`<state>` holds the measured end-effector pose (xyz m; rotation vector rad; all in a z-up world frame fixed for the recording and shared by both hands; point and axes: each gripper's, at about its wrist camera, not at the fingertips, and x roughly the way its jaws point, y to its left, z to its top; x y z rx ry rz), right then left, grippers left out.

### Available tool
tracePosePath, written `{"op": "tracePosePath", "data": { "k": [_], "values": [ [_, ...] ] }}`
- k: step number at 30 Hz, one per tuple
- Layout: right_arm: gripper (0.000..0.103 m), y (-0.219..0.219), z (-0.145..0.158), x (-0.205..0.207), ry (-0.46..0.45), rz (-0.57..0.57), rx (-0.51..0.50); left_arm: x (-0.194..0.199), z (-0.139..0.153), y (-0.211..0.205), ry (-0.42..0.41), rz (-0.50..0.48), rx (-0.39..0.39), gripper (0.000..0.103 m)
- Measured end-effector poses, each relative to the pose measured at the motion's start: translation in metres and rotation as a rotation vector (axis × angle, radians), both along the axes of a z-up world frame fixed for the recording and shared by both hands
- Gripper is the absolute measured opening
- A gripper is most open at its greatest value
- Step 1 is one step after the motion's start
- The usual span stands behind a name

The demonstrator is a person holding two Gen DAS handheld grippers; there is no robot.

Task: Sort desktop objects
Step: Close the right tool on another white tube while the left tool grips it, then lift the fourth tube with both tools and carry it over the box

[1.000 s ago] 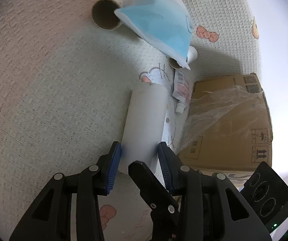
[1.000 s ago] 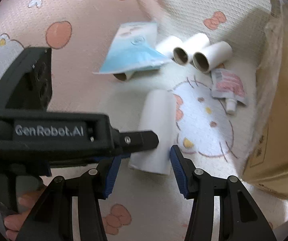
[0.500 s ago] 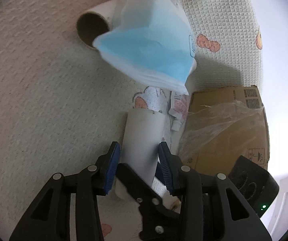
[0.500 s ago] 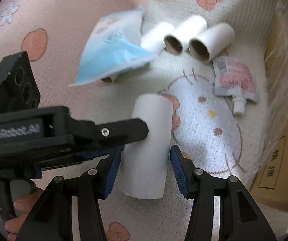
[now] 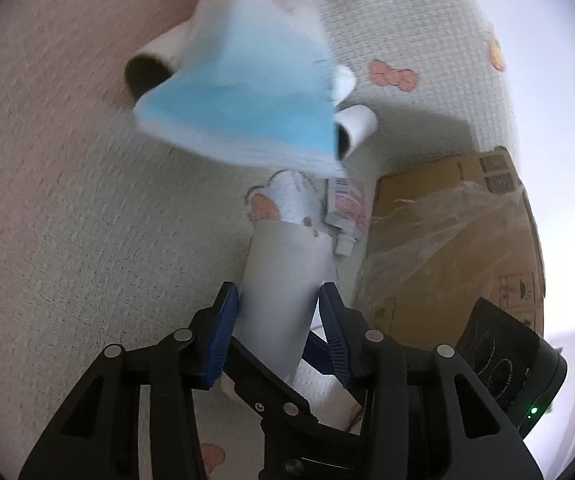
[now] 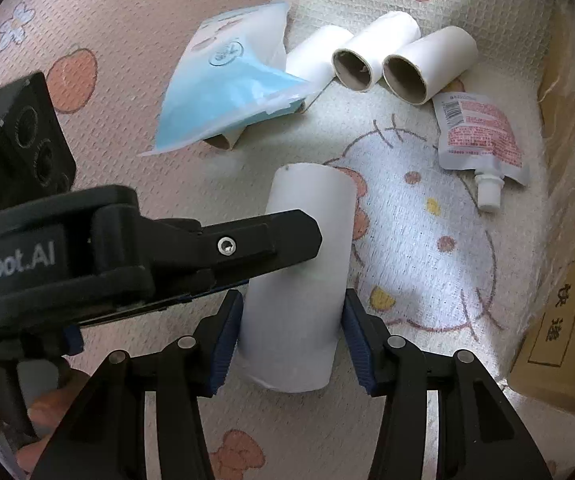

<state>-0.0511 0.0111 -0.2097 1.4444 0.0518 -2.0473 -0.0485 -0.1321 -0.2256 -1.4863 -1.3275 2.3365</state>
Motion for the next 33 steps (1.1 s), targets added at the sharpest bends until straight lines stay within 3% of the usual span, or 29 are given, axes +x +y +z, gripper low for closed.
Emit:
{"op": "tracePosePath", "data": {
  "k": [12, 18, 24, 31, 33],
  "values": [
    [0.047, 0.010, 0.068, 0.006, 0.166, -0.011, -0.084, 0.001, 0.084, 0.013, 0.181, -0.016, -0.116, 0.045],
    [0.047, 0.018, 0.114, 0.016, 0.254, -0.031, -0.122, -0.003, 0.131, 0.026, 0.301, -0.051, -0.234, 0.045],
    [0.047, 0.013, 0.143, -0.008, 0.330, -0.043, -0.112, -0.009, 0.166, 0.042, 0.410, -0.087, -0.353, 0.045],
    [0.047, 0.031, 0.176, -0.029, 0.360, -0.111, -0.095, -0.041, 0.194, 0.051, 0.480, -0.135, -0.307, 0.045],
    [0.047, 0.033, 0.184, -0.037, 0.371, -0.120, -0.037, -0.051, 0.199, 0.055, 0.488, -0.167, -0.296, 0.045]
  ]
}}
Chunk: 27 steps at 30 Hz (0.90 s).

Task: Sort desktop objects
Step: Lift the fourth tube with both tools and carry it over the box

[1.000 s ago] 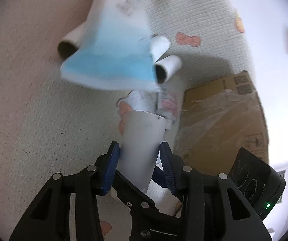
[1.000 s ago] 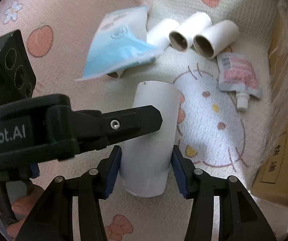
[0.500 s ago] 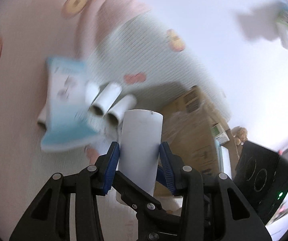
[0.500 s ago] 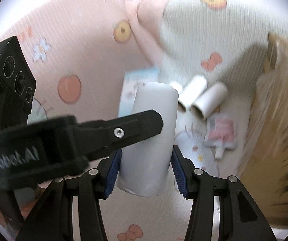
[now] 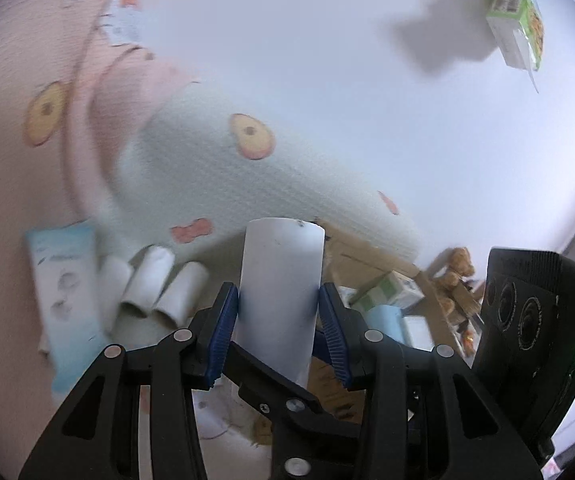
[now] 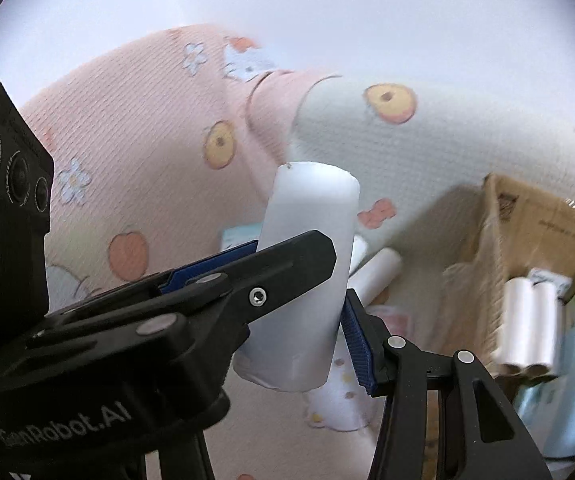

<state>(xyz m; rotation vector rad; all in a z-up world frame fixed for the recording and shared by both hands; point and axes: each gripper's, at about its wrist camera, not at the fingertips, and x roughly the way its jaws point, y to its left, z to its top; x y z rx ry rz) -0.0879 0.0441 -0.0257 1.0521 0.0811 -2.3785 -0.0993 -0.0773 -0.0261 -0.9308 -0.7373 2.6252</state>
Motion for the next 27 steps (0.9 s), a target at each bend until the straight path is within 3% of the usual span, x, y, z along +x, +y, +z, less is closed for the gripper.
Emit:
{"op": "tracePosePath", "data": {
  "k": [3, 6, 16, 20, 27],
  "values": [
    [0.047, 0.006, 0.009, -0.009, 0.007, -0.029, 0.026, -0.015, 0.011, 0.009, 0.015, -0.030, -0.006, 0.045],
    [0.047, 0.022, 0.019, -0.024, -0.006, -0.044, -0.007, -0.032, 0.022, 0.023, 0.043, -0.059, -0.046, 0.045],
    [0.047, 0.076, 0.043, -0.063, -0.050, -0.114, -0.052, -0.075, 0.041, 0.069, 0.054, -0.176, -0.050, 0.045],
    [0.047, 0.108, 0.039, -0.077, -0.130, -0.141, -0.106, -0.092, 0.039, 0.094, 0.024, -0.236, -0.040, 0.045],
    [0.047, 0.150, 0.017, -0.092, -0.197, -0.214, -0.082, -0.115, 0.026, 0.146, -0.044, -0.341, -0.105, 0.045]
  ]
}}
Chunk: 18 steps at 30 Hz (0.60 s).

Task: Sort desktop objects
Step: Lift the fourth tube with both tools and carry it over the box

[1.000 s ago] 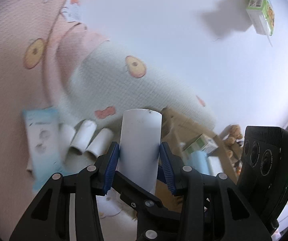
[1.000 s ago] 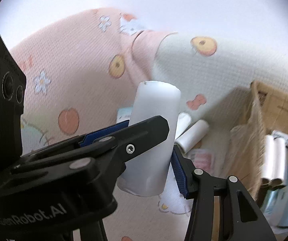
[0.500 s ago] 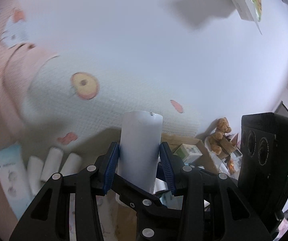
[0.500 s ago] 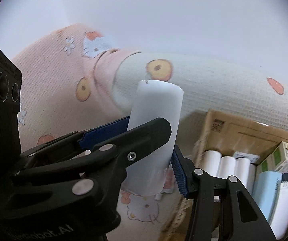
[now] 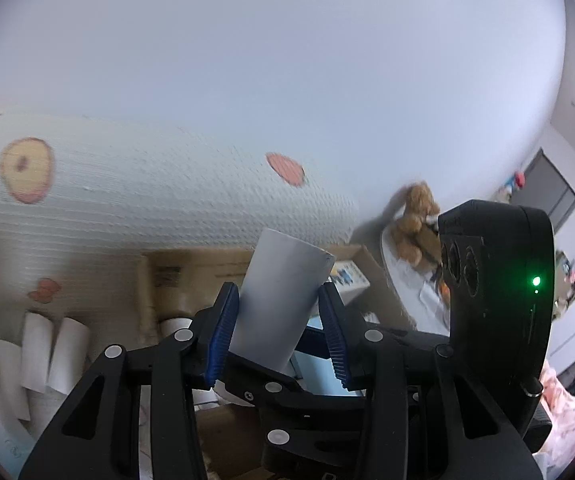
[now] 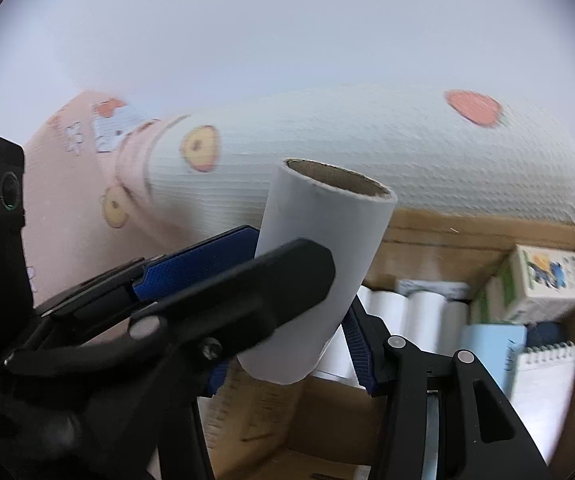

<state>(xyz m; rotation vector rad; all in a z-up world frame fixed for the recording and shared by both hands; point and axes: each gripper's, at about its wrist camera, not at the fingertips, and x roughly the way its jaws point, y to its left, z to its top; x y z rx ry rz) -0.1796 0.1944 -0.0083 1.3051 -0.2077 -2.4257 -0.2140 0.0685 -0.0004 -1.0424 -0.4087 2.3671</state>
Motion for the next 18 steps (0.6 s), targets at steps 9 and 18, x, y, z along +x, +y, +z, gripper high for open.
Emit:
{"op": "tracePosePath", "data": {
  "k": [9, 18],
  "values": [
    [0.047, 0.028, -0.027, -0.008, -0.096, 0.012, 0.018, -0.025, -0.036, 0.023, -0.170, 0.002, -0.019, 0.045],
    [0.047, 0.039, -0.051, -0.022, -0.206, 0.050, 0.052, -0.042, -0.060, 0.039, -0.321, 0.001, -0.035, 0.043]
  ]
}}
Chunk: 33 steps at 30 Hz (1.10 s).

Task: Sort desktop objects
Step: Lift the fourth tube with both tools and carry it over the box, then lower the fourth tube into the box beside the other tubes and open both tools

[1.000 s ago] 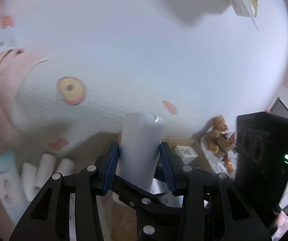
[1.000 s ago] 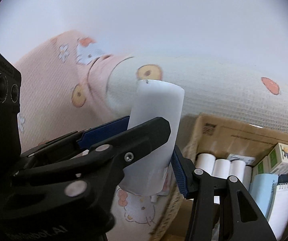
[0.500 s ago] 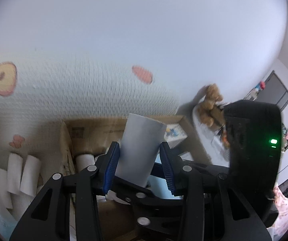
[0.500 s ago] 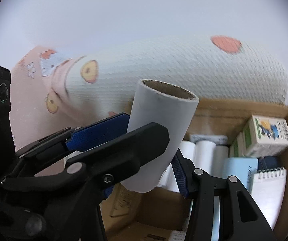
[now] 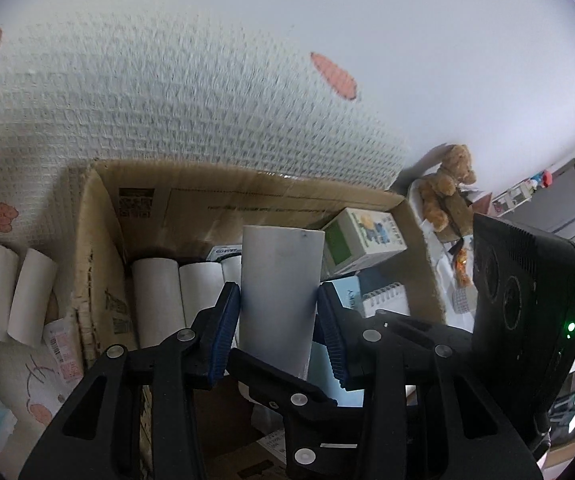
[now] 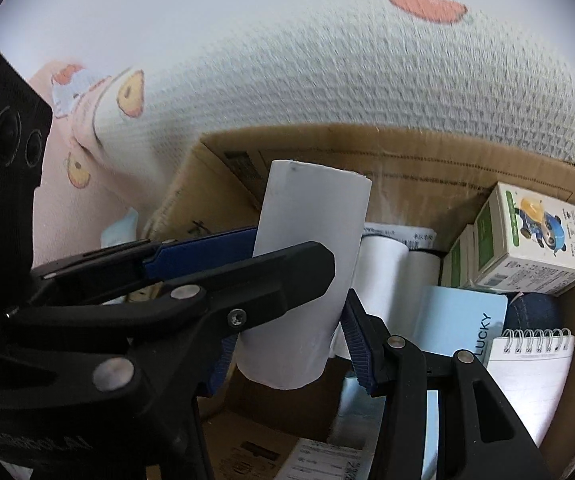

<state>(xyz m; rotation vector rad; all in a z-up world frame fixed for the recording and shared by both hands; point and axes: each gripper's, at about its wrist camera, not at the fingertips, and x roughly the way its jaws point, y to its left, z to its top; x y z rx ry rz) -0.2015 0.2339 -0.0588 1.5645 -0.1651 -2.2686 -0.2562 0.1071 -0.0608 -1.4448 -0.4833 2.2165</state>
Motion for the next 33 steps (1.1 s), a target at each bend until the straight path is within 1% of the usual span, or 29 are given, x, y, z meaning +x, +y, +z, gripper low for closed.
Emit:
{"op": "tracePosePath", "data": {
  "k": [3, 4, 5, 7, 9, 12, 16, 19, 23, 25, 30, 33],
  "values": [
    [0.047, 0.002, -0.005, -0.002, -0.008, 0.004, 0.025, -0.005, -0.007, 0.009, -0.020, -0.004, -0.049, 0.038],
    [0.047, 0.003, -0.007, -0.002, -0.013, 0.007, 0.031, -0.006, -0.011, 0.011, -0.034, -0.003, -0.063, 0.035],
    [0.047, 0.003, -0.009, -0.003, -0.020, 0.010, 0.029, -0.007, -0.013, 0.010, -0.046, -0.006, -0.068, 0.034],
    [0.047, 0.005, -0.015, -0.006, -0.049, 0.017, 0.015, -0.009, -0.017, 0.013, -0.066, -0.016, -0.049, 0.033],
    [0.047, 0.005, -0.020, -0.007, -0.064, 0.013, 0.027, -0.011, -0.022, 0.014, -0.095, -0.007, -0.044, 0.033],
    [0.047, 0.007, -0.025, -0.008, -0.065, 0.004, 0.068, -0.014, -0.026, 0.015, -0.101, 0.006, -0.078, 0.033],
    [0.047, 0.012, -0.029, -0.007, -0.067, 0.005, 0.058, -0.015, -0.027, 0.022, -0.109, 0.001, -0.136, 0.033],
    [0.035, 0.013, -0.029, -0.007, -0.077, 0.022, 0.026, -0.016, -0.031, 0.028, -0.111, 0.011, -0.186, 0.033],
    [0.035, 0.011, -0.029, -0.007, -0.070, 0.032, 0.040, -0.018, -0.039, 0.029, -0.143, 0.012, -0.225, 0.033],
    [0.035, 0.013, -0.030, -0.007, -0.076, 0.030, 0.029, -0.019, -0.045, 0.031, -0.173, 0.002, -0.220, 0.033],
    [0.035, 0.019, -0.034, -0.007, -0.097, 0.019, -0.004, -0.015, -0.049, 0.030, -0.173, 0.009, -0.230, 0.033],
    [0.035, 0.019, -0.034, -0.006, -0.096, 0.018, -0.007, -0.013, -0.050, 0.030, -0.168, 0.024, -0.236, 0.033]
  ]
}}
